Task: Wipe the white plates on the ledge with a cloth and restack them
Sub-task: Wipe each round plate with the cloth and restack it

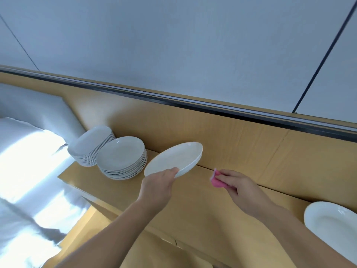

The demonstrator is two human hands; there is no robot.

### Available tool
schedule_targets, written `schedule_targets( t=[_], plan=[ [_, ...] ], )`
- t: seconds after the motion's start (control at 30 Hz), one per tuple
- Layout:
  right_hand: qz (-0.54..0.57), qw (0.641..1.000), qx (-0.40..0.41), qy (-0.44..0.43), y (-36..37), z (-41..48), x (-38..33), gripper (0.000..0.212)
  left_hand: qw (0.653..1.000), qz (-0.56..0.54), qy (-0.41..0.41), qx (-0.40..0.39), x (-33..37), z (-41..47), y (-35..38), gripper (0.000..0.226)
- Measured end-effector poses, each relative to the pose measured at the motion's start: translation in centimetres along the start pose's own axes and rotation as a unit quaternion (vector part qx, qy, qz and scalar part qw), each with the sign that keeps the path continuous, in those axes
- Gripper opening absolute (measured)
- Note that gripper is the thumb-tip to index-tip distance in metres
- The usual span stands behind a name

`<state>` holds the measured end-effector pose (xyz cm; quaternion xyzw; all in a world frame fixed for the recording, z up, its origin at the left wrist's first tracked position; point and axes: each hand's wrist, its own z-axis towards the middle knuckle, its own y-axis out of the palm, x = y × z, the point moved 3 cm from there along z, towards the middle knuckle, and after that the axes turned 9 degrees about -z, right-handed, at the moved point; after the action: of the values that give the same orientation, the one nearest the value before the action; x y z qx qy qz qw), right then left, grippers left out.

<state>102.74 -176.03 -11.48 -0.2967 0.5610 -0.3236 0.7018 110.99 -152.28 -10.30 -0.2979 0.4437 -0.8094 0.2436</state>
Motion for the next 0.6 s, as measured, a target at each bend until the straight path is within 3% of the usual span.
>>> schedule_targets(
  t=[0.2,0.6],
  plan=[
    [-0.007,0.999,-0.025,-0.042,2.2,2.5,-2.8,0.037,0.992,0.035,0.065,0.106,-6.3,-1.4,-1.5,0.033],
    [-0.068,0.997,-0.041,-0.006,6.3,5.8,-4.6,0.041,0.994,0.055,0.056,0.083,-16.6,-2.2,-2.1,0.039]
  ],
)
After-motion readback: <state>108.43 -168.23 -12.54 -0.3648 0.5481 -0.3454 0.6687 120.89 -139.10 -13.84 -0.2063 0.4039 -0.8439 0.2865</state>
